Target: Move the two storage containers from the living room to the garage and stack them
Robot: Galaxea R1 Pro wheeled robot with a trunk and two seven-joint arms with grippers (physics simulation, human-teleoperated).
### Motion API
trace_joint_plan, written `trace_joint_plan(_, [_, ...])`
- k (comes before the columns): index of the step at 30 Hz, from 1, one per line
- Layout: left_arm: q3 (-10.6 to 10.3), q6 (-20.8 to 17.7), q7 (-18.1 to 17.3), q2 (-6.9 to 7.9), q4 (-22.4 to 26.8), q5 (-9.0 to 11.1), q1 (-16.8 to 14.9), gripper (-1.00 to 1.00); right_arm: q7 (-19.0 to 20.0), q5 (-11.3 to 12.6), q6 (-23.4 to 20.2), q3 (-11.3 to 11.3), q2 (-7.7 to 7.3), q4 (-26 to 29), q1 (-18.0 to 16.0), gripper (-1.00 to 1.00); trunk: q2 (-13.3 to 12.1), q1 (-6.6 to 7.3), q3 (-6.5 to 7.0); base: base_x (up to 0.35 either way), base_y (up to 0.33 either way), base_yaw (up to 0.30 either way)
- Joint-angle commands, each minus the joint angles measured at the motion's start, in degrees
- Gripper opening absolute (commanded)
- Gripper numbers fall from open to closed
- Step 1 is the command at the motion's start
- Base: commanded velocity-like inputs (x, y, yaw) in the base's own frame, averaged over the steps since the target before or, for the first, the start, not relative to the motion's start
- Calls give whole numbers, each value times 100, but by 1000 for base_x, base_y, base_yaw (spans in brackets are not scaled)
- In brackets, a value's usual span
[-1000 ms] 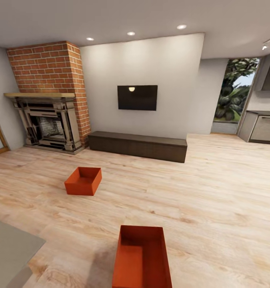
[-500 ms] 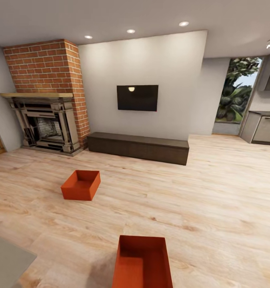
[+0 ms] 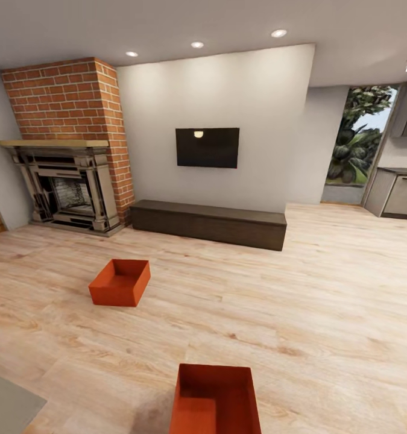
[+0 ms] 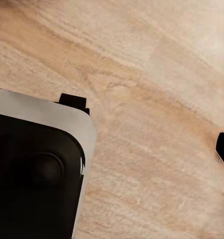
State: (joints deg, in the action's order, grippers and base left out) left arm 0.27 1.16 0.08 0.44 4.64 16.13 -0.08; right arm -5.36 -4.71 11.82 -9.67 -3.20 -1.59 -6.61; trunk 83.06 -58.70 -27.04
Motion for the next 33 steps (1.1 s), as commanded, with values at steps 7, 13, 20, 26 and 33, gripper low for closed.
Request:
trace_joint_plan(7, [0,14,1,0,2,29,-1,100,-32,-47,26,-5,21,-17,-7,100,2,-3,-5,135,0,-48])
trace_joint_plan(13, [0,15,1,0,2,27,-1,100,-33,-40,23,-1,27,-17,-7,100,2,-3,-5,8,0,-217])
trace_joint_plan(20, [0,15,1,0,4,22,-1,100,-35,-39,22,-2,23,-17,-7,100,2,-3,-5,1,0,-118])
trace_joint_plan(26, [0,14,1,0,3,22,-1,100,-35,-40,22,-8,21,-17,-7,100,2,-3,-5,0,0,-16])
trace_joint_plan(33, [0,16,2,0,3,22,-1,100,-35,-41,22,-4,29,-17,-7,100,2,-3,-5,0,0,-88])
